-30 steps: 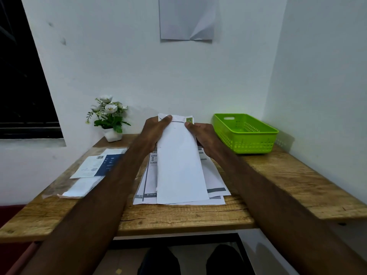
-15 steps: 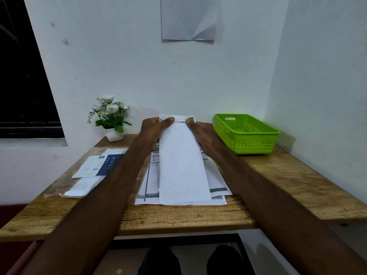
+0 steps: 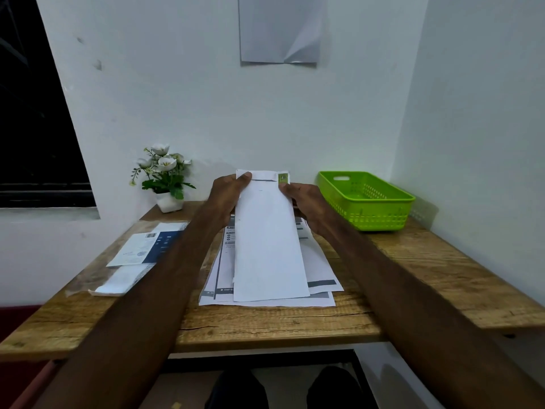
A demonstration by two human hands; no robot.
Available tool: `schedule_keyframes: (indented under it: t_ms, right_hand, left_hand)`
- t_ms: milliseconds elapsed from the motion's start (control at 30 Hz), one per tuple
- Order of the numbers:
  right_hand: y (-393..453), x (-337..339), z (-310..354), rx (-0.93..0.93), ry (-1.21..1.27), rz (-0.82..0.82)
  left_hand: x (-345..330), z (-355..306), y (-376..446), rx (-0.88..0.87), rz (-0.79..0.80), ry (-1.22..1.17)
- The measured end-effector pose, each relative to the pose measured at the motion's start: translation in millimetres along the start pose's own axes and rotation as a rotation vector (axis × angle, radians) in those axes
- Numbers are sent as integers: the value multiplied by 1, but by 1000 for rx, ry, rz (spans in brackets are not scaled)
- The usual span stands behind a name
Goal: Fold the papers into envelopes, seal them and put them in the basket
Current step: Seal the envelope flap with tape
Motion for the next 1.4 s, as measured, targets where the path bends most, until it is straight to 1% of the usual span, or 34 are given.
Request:
schedule_keyframes:
  t_ms: [100, 233, 500, 600, 733, 833, 1000, 1100, 1300, 1400]
  right_hand:
    - [0, 1, 1, -19, 29, -9]
    - [2, 1, 9, 4, 76, -8]
    - [9, -5, 16, 59, 34, -134]
    - [11, -3, 18, 29, 41, -167]
    - [13, 2, 16, -47, 1, -115]
    - [13, 6, 11, -95, 23, -99]
    - [13, -2, -2, -54, 104, -115]
    - [12, -2, -3, -37, 113, -143]
    - [6, -5, -4, -23, 91, -37]
    - [6, -6, -5, -19, 72, -31]
  left_hand:
    - [0, 0, -1, -5, 12, -5]
    - [-2, -1, -2, -24, 37, 12]
    - [-3, -2, -3, -56, 51, 26]
    - [-2, -2, -1, -53, 46, 38]
    - [-3, 1, 1, -54, 42, 45]
    - [-8, 3, 1, -46, 55, 43]
    - [-5, 5, 3, -35, 23, 53]
    - [-5, 9, 3, -58, 44, 81]
    - [-10, 14, 1, -95, 52, 97]
    - [-11, 15, 1, -79, 73, 52]
Point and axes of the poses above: each hand's wrist, its own y-axis towards the middle knuckle, its own x-axis out of the back of the hand, z = x × y, the point moved 6 cm from there along y, towards the middle knuckle, and after that the axes turned 2 degrees about x, right-handed, at the moved point
